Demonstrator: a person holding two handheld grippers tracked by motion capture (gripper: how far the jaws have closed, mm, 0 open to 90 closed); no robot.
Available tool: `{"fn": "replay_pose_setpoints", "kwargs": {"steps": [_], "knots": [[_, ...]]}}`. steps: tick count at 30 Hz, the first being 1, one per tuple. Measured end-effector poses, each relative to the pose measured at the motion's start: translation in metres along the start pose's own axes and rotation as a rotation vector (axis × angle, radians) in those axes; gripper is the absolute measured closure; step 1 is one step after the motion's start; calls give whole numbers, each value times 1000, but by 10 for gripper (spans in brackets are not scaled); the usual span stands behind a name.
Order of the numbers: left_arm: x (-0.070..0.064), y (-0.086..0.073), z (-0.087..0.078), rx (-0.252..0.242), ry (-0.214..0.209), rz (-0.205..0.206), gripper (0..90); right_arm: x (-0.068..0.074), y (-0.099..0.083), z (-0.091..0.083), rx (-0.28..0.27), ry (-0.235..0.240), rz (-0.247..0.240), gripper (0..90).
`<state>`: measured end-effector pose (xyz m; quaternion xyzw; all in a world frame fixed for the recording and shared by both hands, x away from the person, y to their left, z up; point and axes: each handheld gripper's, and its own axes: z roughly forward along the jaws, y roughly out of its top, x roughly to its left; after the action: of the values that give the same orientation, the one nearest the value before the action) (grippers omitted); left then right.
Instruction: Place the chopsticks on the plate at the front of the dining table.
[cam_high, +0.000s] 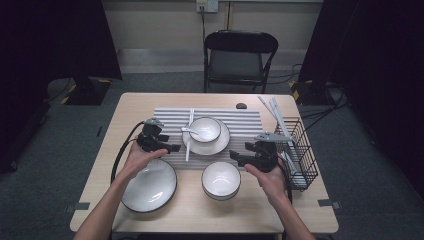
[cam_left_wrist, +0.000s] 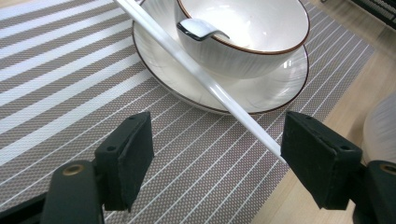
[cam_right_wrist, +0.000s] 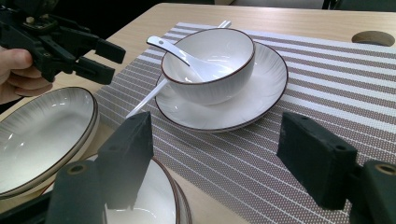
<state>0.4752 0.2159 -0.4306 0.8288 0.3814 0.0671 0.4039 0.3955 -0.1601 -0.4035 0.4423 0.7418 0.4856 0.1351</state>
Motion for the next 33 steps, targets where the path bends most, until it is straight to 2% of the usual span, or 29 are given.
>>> {"fn": "replay_pose_setpoints", "kwargs": {"steps": [2,5,7,13,14,17,19,21,22,24,25,29,31,33], "knots": [[-1,0,-5,-8,5,9,254,0,0,-1,-1,-3,-1,262],[-3,0,-14,-46,12,16,249,1,-1,-2,-2,-9,-4,262],[-3,-3,-19,-67,14,6,246,2,-1,-3,-3,-14,-6,261],[-4,-10,-30,-81,27,7,242,3,-3,-5,-4,-22,-11,259],[-5,-11,-36,-90,47,20,238,3,-4,-6,2,-23,-14,258],[-6,-11,-44,-103,44,17,231,2,-6,-7,6,-29,-12,257],[-8,-14,-52,-135,51,19,226,1,-7,-8,8,-33,-8,257],[-8,-16,-55,-143,47,10,222,1,-8,-9,11,-38,-20,259],[-8,-22,-60,-159,66,6,223,1,-10,-10,12,-42,-23,259],[-9,-27,-64,-148,66,-3,221,1,-12,-11,13,-40,-29,258],[-10,-29,-66,-153,79,4,220,2,-13,-12,18,-49,-32,257],[-10,-36,-73,-164,73,6,216,1,-16,-13,27,-52,-33,250],[-12,-42,-81,-182,91,-7,226,3,-18,-15,21,-60,-58,246],[-14,-48,-87,-204,91,-15,226,3,-20,-18,20,-58,-53,243]]}}
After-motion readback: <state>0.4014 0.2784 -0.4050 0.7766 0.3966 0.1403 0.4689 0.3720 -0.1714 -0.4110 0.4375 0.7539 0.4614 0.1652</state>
